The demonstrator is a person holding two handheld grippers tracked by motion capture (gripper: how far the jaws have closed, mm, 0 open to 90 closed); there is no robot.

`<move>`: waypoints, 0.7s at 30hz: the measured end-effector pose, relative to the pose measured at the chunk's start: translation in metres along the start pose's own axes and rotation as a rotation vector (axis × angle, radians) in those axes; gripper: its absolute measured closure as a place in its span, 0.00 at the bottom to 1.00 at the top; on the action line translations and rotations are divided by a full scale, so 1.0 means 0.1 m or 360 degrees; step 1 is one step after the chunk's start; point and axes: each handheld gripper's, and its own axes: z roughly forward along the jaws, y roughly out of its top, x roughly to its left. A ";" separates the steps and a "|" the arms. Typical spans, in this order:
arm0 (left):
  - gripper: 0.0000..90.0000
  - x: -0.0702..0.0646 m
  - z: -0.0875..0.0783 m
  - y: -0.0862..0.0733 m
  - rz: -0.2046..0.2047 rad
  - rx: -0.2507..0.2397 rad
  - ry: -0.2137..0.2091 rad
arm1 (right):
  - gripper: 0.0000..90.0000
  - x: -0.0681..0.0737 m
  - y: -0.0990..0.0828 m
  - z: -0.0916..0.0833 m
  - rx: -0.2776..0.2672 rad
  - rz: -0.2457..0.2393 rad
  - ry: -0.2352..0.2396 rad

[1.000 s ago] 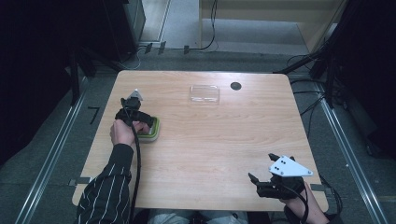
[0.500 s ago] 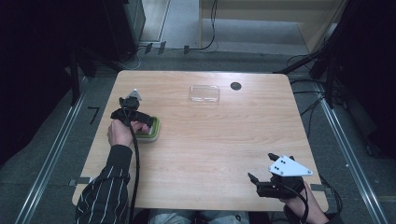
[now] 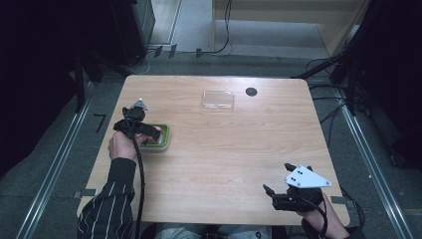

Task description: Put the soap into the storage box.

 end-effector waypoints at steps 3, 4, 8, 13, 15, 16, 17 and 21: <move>0.00 -0.01 -0.03 -0.05 0.0014 0.0006 0.0003 | 0.15 0.01 0.00 0.00 0.0004 -0.0004 -0.0003; 0.00 -0.01 -0.03 -0.05 0.0014 0.0006 0.0003 | 0.15 0.01 0.00 -0.01 0.0009 -0.0004 -0.0005; 0.00 -0.04 -0.08 -0.10 0.0038 0.0011 0.0007 | 0.15 0.01 -0.01 -0.03 0.0004 0.0009 -0.0018; 0.00 -0.07 -0.10 -0.14 0.0078 0.0016 0.0011 | 0.15 0.00 -0.03 -0.04 0.0008 0.0015 -0.0030; 0.00 -0.09 -0.10 -0.17 0.0084 0.0019 0.0018 | 0.15 0.00 -0.03 -0.04 0.0008 0.0010 -0.0029; 0.00 -0.10 -0.10 -0.18 0.0095 0.0030 0.0016 | 0.15 0.00 -0.03 -0.04 0.0009 0.0009 -0.0028; 0.00 -0.10 -0.10 -0.18 0.0095 0.0030 0.0016 | 0.15 0.01 -0.03 -0.04 0.0010 0.0011 -0.0029; 0.00 -0.13 -0.12 -0.26 0.0107 0.0036 0.0020 | 0.15 0.00 -0.03 -0.04 0.0007 0.0014 -0.0029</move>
